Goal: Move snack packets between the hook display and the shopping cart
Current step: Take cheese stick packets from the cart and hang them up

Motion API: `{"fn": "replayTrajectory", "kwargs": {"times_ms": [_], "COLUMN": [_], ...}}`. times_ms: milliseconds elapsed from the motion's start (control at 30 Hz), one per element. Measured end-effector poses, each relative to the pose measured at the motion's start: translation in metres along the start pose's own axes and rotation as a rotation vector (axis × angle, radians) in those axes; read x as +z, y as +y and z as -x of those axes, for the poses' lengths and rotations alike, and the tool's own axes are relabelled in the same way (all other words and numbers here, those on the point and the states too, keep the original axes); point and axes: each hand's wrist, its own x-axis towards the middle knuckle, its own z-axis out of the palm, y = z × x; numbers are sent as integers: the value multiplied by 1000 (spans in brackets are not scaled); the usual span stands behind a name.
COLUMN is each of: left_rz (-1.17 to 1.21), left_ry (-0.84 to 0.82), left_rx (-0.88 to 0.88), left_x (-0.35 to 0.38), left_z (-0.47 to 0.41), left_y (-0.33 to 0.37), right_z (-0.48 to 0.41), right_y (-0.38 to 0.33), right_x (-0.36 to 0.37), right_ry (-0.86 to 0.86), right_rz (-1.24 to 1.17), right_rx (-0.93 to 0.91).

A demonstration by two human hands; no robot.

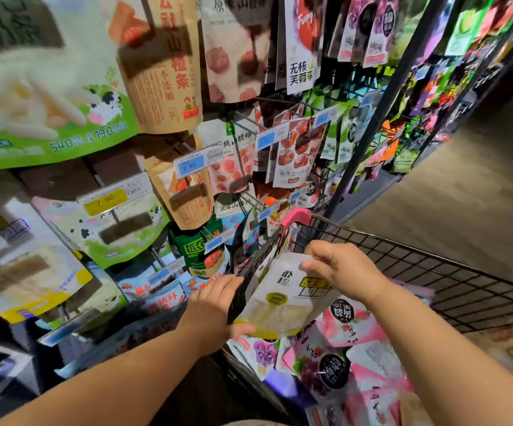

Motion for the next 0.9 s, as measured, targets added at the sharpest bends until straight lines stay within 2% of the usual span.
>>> {"fn": "replayTrajectory", "kwargs": {"times_ms": [67,133,167,200,267,300,400,500,633,767,900], "left_rz": [-99,-122,-54,67,383,501,833,926,981,995,1076], "left_ry": [80,99,37,38,-139,-159,-179,-245,-233,-155,-70], "left_rx": [97,110,107,118,-50,-117,-125,-131,-129,-191,-291], "left_x": [-7,-22,-27,-27,-34,-36,-43,-51,-54,-61,-74], "left_z": [1,6,9,12,18,18,18,20,23,27,40], "left_y": [6,18,24,28,40,41,41,37,34,29,17], "right_z": [5,8,8,9,9,9,3,-5,-18,-32,-39], "right_y": [-11,-17,-20,-22,-25,-27,-34,-41,-45,-47,-49], "right_x": [-4,-7,-9,-11,-16,-19,-28,-31,-27,-21,-19], "right_ry": [-18,-3,13,31,69,93,151,169,205,256,417], "right_rz": [-107,-200,-233,-269,-351,-382,-459,-495,-487,-488,-568], "right_rx": [-16,-23,-28,-32,-37,-42,-48,-33,4,44,112]}}
